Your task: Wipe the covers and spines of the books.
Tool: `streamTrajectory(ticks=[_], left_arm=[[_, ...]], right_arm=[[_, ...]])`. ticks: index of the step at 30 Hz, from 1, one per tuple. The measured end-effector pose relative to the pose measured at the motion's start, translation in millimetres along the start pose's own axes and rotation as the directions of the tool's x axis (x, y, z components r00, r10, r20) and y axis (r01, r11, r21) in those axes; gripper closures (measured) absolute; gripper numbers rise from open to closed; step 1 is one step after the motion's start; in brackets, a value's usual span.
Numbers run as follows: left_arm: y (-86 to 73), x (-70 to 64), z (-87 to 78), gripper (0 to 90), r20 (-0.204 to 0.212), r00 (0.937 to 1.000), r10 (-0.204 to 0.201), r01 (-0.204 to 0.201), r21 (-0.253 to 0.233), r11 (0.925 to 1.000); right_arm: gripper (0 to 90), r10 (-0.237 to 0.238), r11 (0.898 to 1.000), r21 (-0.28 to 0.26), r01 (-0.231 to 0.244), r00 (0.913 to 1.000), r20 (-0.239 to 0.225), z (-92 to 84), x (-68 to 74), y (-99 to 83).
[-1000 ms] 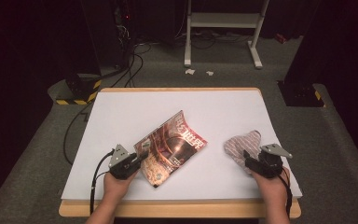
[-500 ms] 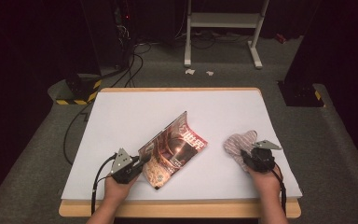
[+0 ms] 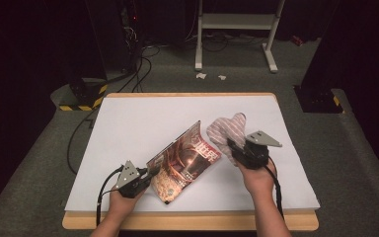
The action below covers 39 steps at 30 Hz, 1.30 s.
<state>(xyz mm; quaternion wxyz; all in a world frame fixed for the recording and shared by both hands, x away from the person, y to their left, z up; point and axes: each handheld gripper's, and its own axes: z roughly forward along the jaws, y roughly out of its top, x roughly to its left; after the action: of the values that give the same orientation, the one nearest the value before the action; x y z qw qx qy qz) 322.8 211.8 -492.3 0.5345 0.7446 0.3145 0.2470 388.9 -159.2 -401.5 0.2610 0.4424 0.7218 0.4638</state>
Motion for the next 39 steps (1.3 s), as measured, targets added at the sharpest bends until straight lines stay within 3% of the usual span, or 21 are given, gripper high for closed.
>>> streamTrajectory(ticks=[4,7,13,16,18,20,23,26,31,39], left_arm=[[-0.9,-1.1,-0.8,82.9,0.006,1.0,0.008,-0.008,-0.004,1.0],[-0.9,-1.5,-1.5,82.9,0.01,0.9998,0.017,-0.017,-0.005,0.9998],[-0.9,-2.5,-1.9,83.0,0.013,0.9994,0.031,-0.031,-0.008,0.9995],[-1.0,-3.0,-1.9,83.0,0.012,0.9991,0.041,-0.041,-0.01,0.9991],[-0.3,-3.1,-1.3,83.0,0.011,0.9988,0.048,-0.048,-0.006,0.9988],[1.0,-3.2,-0.2,83.0,0.005,0.9984,0.057,-0.057,0.005,0.9984],[1.7,-3.0,1.4,83.0,0.001,0.9985,0.055,-0.055,0.005,0.9985],[1.7,-3.4,3.1,83.0,-0.001,0.9987,0.051,-0.051,0.006,0.9987],[2.1,-4.0,2.8,83.1,-0.004,0.9982,0.06,-0.06,0.003,0.9982],[2.6,-4.7,3.0,83.2,-0.012,0.9981,0.061,-0.061,0.003,0.9981]], right_arm=[[63.2,-0.04,0.999,0.005,0.04,0.999,-0.021,24.4,16.5,21.2],[63.1,-0.063,0.998,0.021,0.063,0.998,-0.011,46.4,23.8,30.2],[63.1,-0.077,0.994,0.084,0.074,0.9962,0.041,86.5,21.9,32.1],[63.1,-0.042,0.993,0.11,0.035,0.9974,0.059,99.5,13.0,29.5],[63.2,-0.032,0.99,0.139,0.025,0.9984,0.046,106.6,12.0,27.5],[63.2,-0.057,0.984,0.169,0.053,0.9982,0.019,112.0,18.6,25.0],[63.2,-0.066,0.983,0.169,0.069,0.9975,-0.027,110.3,32.0,22.8],[63.1,-0.109,0.979,0.165,0.118,0.992,-0.063,103.6,50.1,19.4],[63.1,-0.144,0.979,0.128,0.161,0.9809,-0.13,83.6,76.2,15.7],[62.9,-0.193,0.975,0.055,0.213,0.9488,-0.25,53.9,124.6,8.7]])
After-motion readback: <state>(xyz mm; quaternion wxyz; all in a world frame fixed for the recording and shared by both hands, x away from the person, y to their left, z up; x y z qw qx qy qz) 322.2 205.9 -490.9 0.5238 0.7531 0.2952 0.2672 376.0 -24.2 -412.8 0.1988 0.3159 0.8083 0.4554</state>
